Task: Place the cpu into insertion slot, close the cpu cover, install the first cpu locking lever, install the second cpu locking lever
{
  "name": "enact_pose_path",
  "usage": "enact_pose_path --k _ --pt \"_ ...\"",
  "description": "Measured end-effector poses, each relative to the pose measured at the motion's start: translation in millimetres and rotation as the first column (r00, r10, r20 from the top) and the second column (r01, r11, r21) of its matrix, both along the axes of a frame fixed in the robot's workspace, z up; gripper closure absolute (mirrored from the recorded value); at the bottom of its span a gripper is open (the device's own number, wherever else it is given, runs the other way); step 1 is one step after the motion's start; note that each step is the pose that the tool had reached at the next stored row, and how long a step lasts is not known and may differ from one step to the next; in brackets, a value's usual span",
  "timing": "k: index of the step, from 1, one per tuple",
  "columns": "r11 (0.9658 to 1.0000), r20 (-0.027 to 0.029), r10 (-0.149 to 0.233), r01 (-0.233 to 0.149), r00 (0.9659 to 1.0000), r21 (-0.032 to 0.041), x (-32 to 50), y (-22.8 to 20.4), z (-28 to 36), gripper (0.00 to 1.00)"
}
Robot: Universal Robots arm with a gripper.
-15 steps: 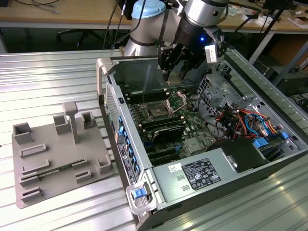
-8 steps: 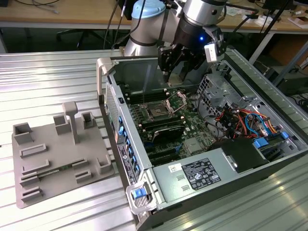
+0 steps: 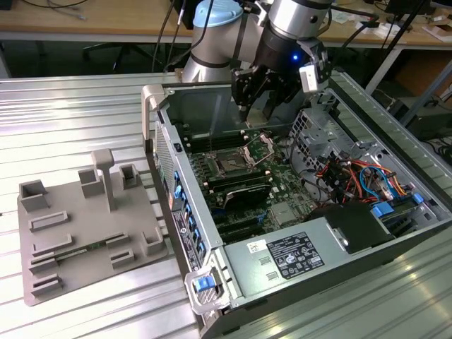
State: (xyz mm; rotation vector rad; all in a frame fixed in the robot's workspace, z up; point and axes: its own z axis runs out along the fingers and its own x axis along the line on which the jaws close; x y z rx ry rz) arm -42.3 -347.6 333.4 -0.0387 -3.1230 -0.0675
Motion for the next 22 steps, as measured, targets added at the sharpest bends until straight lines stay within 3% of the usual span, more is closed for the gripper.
enact_pose_path --k 22 --pt "1.0000 -0.0001 0.000 0.000 1.0000 -0.0001 -0.1 0.0 -5.5 0.45"
